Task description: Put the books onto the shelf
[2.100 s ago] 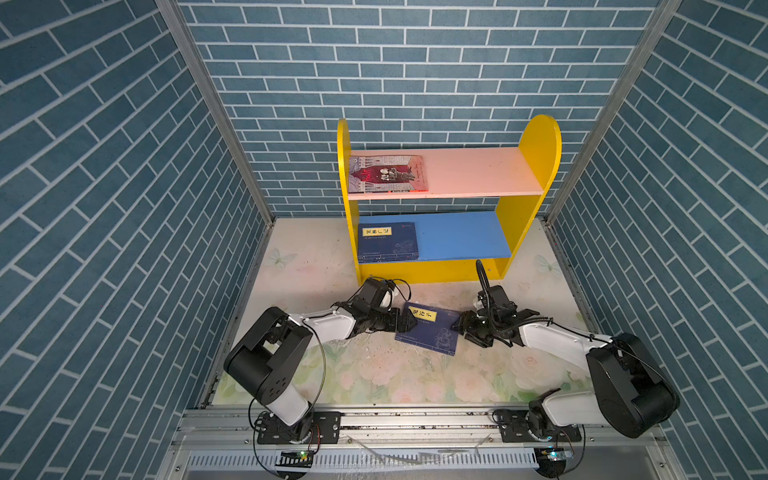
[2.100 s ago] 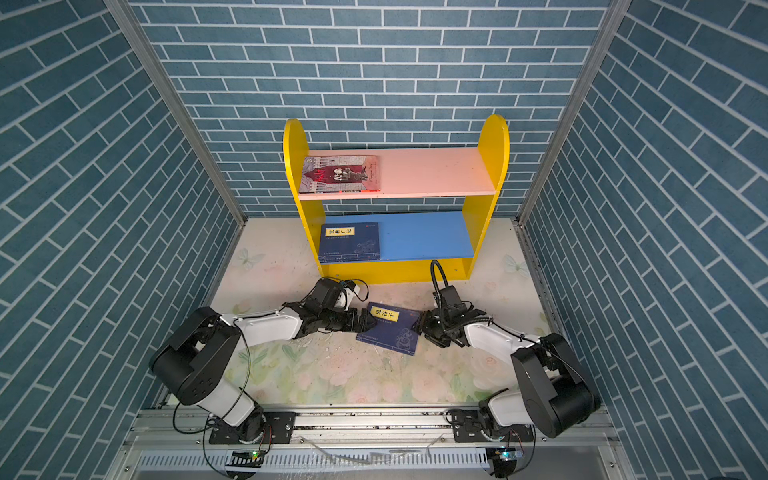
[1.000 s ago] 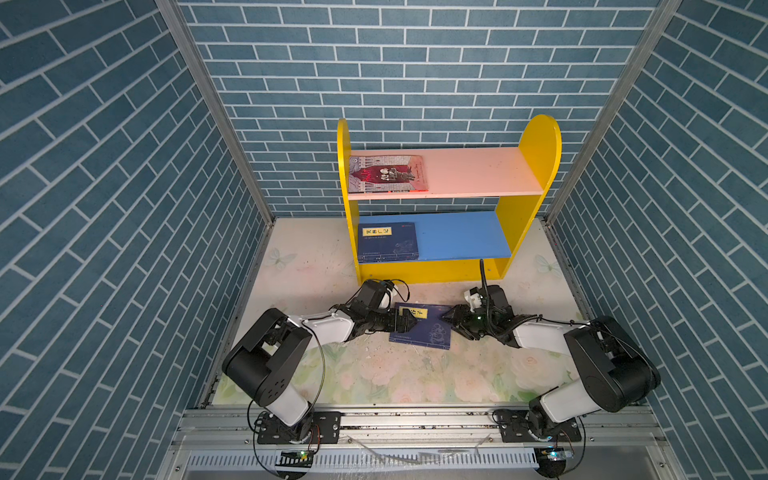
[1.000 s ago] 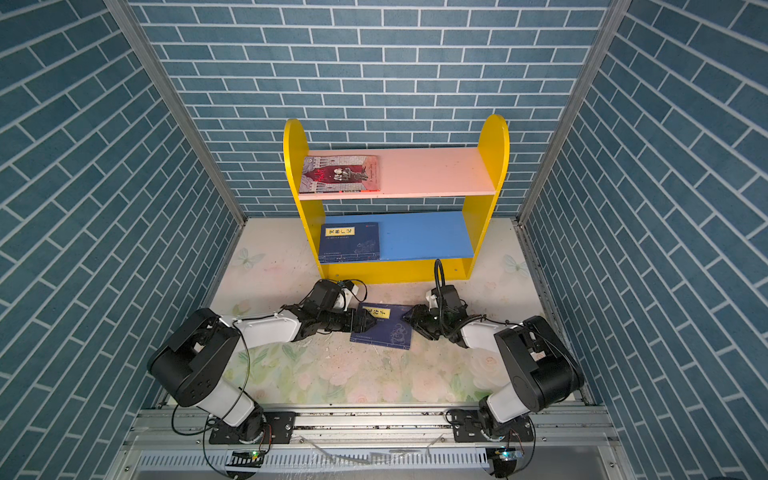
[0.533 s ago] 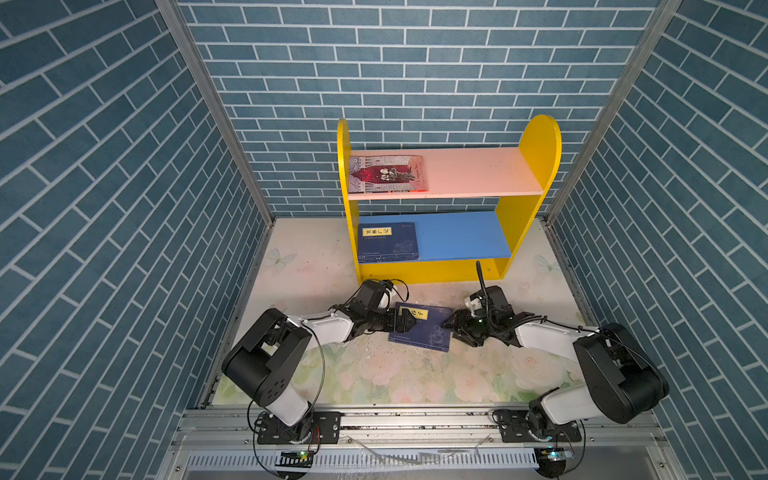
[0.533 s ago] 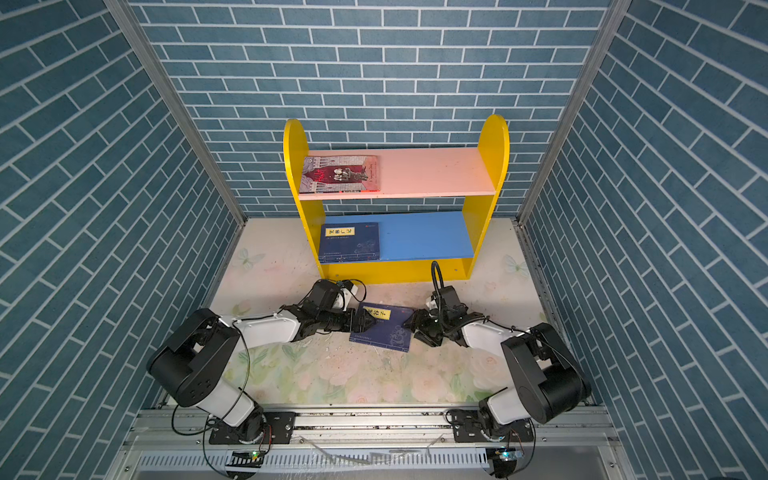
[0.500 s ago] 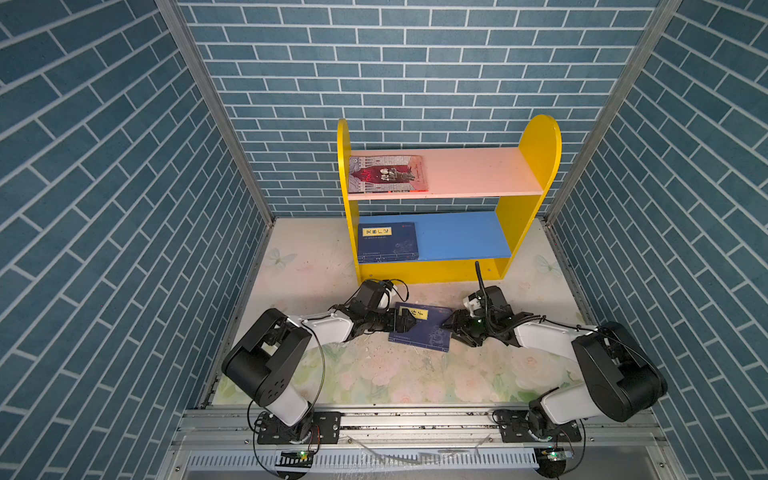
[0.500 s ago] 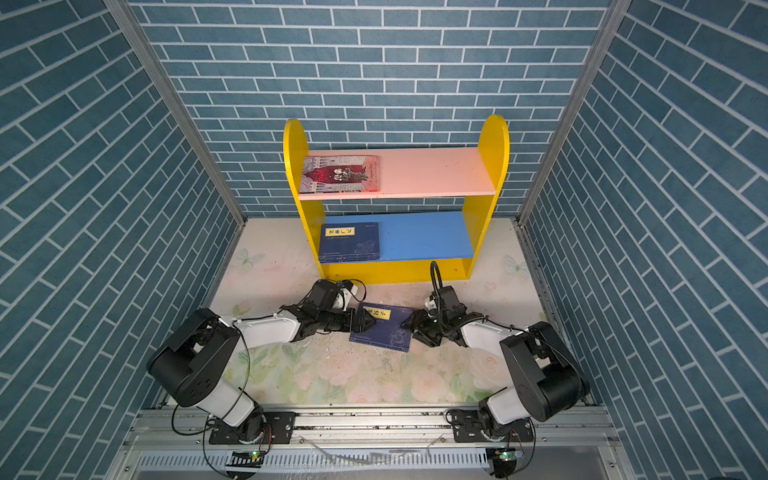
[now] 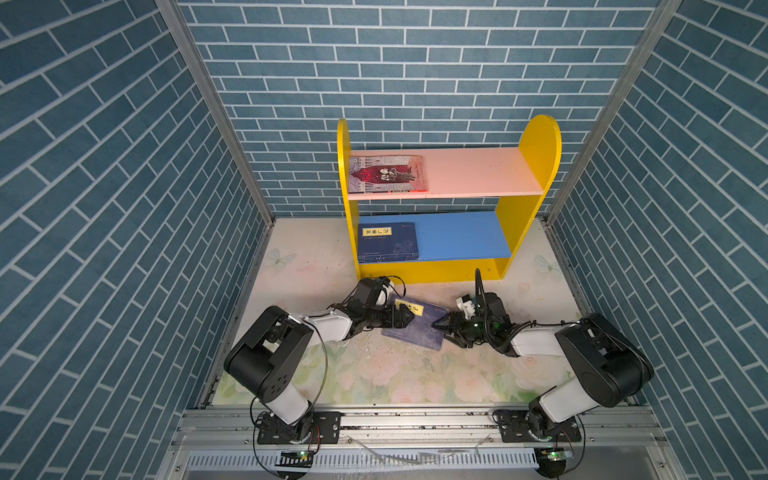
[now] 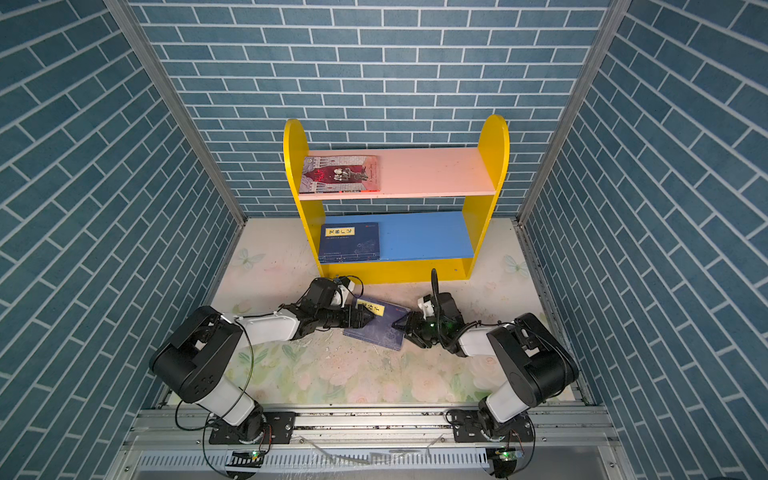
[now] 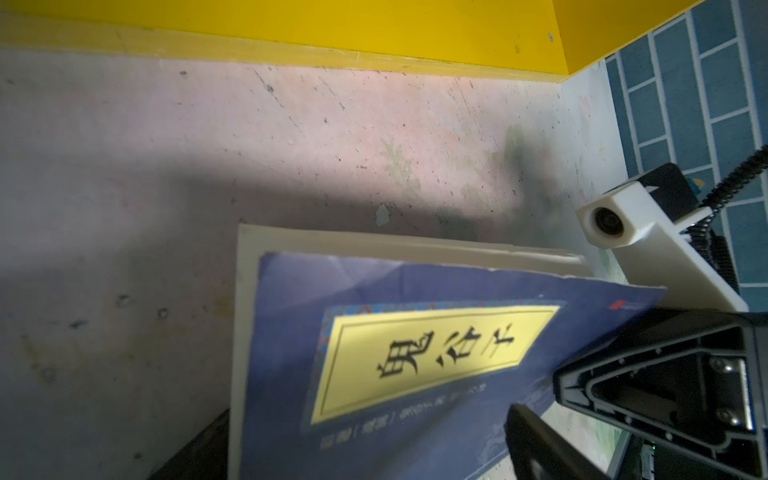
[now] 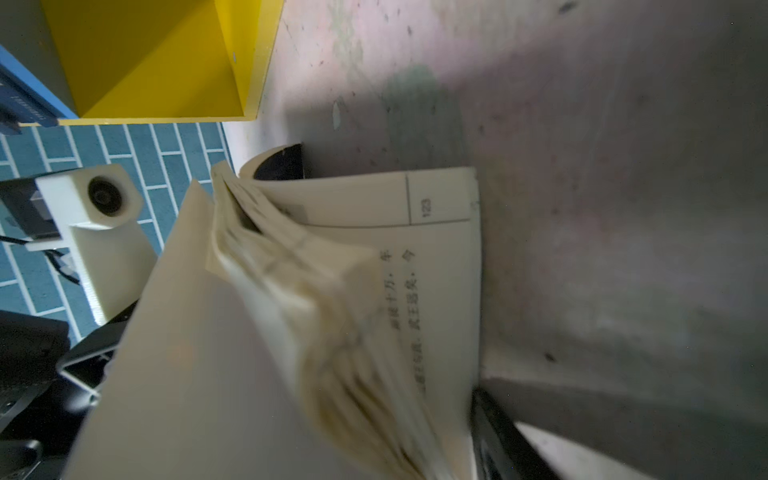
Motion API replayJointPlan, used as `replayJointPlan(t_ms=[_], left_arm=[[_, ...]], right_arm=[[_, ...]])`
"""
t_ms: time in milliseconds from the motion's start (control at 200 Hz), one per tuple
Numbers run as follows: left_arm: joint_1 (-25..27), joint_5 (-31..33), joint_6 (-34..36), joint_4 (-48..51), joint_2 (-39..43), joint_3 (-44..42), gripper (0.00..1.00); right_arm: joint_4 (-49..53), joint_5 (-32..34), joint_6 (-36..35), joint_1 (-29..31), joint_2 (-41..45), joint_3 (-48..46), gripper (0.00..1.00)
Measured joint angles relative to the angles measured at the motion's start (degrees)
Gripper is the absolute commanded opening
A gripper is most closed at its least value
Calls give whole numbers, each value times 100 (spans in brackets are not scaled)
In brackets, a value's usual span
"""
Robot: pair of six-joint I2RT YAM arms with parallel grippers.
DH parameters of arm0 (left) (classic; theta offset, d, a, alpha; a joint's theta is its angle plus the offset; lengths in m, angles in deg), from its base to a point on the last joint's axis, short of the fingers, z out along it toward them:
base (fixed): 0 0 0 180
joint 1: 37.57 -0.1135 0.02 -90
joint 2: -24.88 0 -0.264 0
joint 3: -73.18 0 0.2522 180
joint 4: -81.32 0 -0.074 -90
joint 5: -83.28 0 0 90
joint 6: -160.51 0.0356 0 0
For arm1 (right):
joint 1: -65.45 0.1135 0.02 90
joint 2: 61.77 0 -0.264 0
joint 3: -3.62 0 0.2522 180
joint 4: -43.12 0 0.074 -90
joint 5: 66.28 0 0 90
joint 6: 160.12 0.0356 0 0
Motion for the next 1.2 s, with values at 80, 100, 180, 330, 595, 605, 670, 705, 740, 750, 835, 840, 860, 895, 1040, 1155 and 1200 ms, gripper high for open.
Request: replayJointPlan(t_ms=[80, 100, 180, 330, 595, 605, 670, 705, 740, 750, 835, 840, 860, 895, 1040, 1155, 1200], left_arm=[[0, 0, 2, -2, 0, -2, 100], [0, 0, 4, -4, 0, -4, 100], [0, -2, 22, -11, -7, -4, 100], [0, 0, 79, -22, -17, -4, 100], [-42, -48, 87, -94, -15, -46, 99], [-46, -55, 85, -107, -15, -52, 98], [-63, -81, 74, -164, -15, -81, 97], [-72, -85, 68, -190, -15, -94, 97], [-81, -94, 63, -203, -15, -101, 96], [-83, -98, 61, -208, -15, -105, 96], [-92, -114, 52, -251, -15, -127, 96], [-92, -114, 52, -254, -15, -127, 96], [-94, -116, 48, -254, -15, -127, 96], [-94, -116, 48, -256, -15, -127, 96], [-92, -107, 52, -247, -15, -127, 97], [-92, -105, 66, -247, -15, -127, 98], [-92, -109, 74, -249, -13, -125, 97]], right_arm=[[-426, 20, 155, 17, -28, -138, 58], [-511, 35, 192, 22, -28, -179, 58], [-741, 131, 273, 50, -13, -291, 56], [-785, 247, 289, 74, 179, -455, 55], [-717, 341, 282, 101, 448, -623, 54], [-702, 348, 282, 103, 466, -629, 54], [-634, 387, 282, 107, 573, -671, 54], [-603, 415, 282, 111, 634, -699, 53], [-586, 431, 280, 116, 695, -732, 53], [-586, 433, 280, 118, 704, -737, 53], [-575, 461, 282, 138, 863, -798, 53], [-575, 461, 280, 138, 870, -800, 53], [-575, 463, 282, 138, 914, -813, 53], [-568, 479, 282, 138, 986, -828, 54], [13, 758, 262, 153, 1403, -791, 55], [898, 1071, 179, 170, 1915, -748, 57], [1266, 1180, 116, 168, 2087, -686, 57]])
